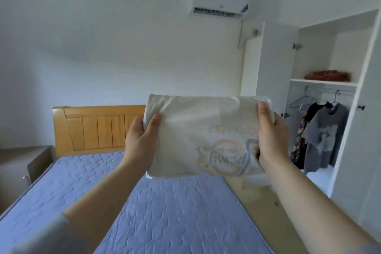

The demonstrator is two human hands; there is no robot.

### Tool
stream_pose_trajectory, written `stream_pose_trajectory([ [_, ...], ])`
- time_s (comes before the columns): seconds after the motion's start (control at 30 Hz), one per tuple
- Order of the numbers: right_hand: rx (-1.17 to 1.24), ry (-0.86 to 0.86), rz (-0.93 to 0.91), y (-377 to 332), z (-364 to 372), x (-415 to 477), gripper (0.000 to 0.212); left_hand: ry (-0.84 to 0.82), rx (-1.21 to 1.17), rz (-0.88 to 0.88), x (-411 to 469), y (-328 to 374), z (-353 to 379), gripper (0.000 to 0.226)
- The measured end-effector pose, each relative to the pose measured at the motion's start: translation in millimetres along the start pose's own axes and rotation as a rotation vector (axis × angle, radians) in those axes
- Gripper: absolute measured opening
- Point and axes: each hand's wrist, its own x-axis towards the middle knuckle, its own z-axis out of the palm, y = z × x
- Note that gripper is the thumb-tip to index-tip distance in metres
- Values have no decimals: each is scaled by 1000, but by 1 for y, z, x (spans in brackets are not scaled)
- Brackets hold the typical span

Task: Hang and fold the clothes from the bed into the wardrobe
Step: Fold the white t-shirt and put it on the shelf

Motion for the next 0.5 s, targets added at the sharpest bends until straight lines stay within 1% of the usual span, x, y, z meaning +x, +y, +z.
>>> stream_pose_trajectory([
  [0.07, -22, 5, -104, -39, -1, 6, 67, -19, -44, 64, 7, 30, 1, 27],
  [0.1, -35, 15, -142, -58, -1, 6, 68, -28, -57, 96, 10, 44, 0, 30],
  [0.13, -48, 33, -175, -76, -1, 5, 65, -35, -62, 126, 12, 57, -2, 33],
  [0.2, -64, 67, -229, -108, 0, 0, 51, -43, -84, 173, 15, 79, -8, 35],
  [0.27, -67, 78, -285, -137, 2, -13, 45, -62, -125, 214, 16, 98, -18, 35],
  [0.37, -59, 125, -351, -174, 8, -38, 42, -89, -153, 282, 17, 127, -39, 33],
  [0.5, -32, 199, -395, -212, 16, -77, 48, -124, -184, 382, 16, 158, -68, 32],
])
